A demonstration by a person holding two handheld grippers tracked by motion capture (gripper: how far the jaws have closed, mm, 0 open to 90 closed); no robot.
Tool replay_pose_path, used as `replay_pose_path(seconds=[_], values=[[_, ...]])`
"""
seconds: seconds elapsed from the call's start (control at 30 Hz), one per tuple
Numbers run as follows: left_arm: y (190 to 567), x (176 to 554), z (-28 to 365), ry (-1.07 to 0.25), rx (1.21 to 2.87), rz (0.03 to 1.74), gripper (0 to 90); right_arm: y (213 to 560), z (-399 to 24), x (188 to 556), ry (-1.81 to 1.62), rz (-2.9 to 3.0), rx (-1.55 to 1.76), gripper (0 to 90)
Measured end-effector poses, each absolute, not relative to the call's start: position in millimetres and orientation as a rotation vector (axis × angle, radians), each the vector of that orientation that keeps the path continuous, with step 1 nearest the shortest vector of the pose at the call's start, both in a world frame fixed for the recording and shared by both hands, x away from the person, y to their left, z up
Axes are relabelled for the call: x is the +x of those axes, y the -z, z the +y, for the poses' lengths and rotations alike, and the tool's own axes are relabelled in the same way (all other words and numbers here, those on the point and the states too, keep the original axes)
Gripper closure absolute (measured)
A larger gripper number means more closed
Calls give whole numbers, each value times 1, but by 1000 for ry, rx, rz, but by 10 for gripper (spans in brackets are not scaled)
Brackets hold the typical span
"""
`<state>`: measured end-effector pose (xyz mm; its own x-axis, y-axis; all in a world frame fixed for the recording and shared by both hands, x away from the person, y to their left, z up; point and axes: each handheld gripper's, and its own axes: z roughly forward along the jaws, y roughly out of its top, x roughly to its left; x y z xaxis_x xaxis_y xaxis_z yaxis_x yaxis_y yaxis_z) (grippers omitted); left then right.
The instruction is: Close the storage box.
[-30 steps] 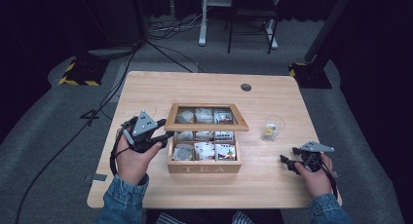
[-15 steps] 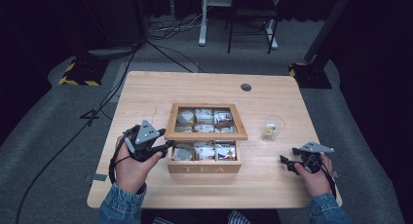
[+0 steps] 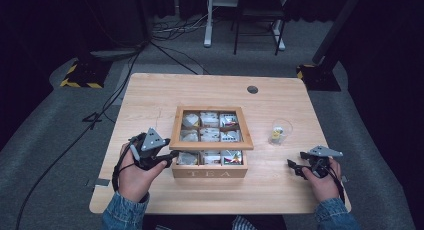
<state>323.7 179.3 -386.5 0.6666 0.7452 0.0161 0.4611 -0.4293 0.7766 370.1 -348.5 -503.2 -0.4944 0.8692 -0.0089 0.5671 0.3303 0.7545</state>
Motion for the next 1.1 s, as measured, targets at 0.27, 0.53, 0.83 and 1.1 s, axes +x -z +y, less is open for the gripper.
replay_pose_path(seconds=[0.27,0.53,0.83,1.1], values=[[390,325,177,-437,2151,931,520,503,-348,370,-986,2184,1273,322],[395,327,176,-391,2185,927,521,503,-348,370,-986,2184,1273,322],[399,327,173,-353,2228,926,521,503,-348,370,-986,2184,1273,322],[402,328,171,-328,2271,927,510,503,-348,370,-986,2184,1273,322]])
